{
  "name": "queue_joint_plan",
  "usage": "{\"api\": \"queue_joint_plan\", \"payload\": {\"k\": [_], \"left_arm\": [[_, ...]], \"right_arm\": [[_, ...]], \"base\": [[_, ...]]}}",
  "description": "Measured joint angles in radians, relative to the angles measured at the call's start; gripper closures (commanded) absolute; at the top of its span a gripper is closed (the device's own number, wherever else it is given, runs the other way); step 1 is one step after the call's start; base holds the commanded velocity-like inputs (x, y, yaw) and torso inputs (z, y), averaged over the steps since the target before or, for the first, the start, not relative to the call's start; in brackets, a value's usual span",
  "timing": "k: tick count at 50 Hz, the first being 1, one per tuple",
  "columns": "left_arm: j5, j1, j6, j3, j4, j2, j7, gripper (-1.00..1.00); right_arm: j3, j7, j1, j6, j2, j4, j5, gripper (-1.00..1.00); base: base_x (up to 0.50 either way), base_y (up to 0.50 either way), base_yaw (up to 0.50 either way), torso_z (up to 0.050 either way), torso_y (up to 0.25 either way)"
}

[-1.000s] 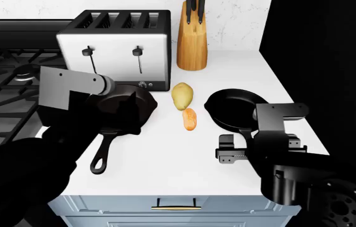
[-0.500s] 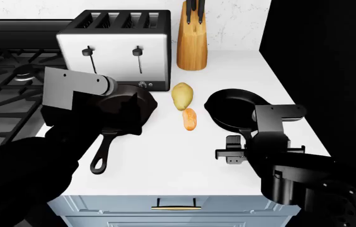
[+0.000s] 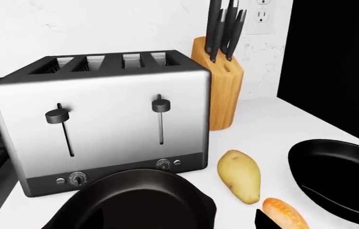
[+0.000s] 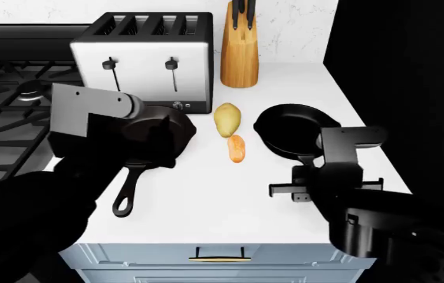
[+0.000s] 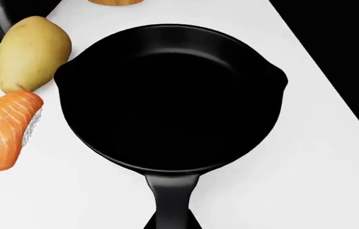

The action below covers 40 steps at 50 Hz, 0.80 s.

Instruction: Place both pans onto different burners. Then place the potato and the sushi on different pans.

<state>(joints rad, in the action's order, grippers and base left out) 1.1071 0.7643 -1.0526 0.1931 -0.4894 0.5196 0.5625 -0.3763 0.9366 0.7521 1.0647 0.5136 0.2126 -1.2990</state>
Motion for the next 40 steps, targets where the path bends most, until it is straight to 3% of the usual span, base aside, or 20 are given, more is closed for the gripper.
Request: {"api": "queue_joint_plan", "payload": {"k": [11, 28, 40], "left_arm": [[0.105, 0.009, -0.052, -0.047, -0.025, 0.013, 0.090, -1.00], [0.476, 0.036, -0.175, -0.079, -0.061, 0.065, 0.452, -1.00], [0.465, -0.035, -0.160, -0.090, -0.088, 0.064, 0.502, -1.00]], "right_arm": [[0.017, 0.009, 0.003, -0.029, 0.023, 0.057, 0.009, 1.00], [0.004, -0.036, 0.005, -0.068, 0.032, 0.069, 0.047, 1.00], [0.005, -0.059, -0.005, -0.088, 0.039, 0.058, 0.055, 1.00]], "base": [[0.00, 0.00, 0.00, 0.000, 0.002], [0.00, 0.00, 0.00, 0.000, 0.001], [0.00, 0.00, 0.00, 0.000, 0.002]]}}
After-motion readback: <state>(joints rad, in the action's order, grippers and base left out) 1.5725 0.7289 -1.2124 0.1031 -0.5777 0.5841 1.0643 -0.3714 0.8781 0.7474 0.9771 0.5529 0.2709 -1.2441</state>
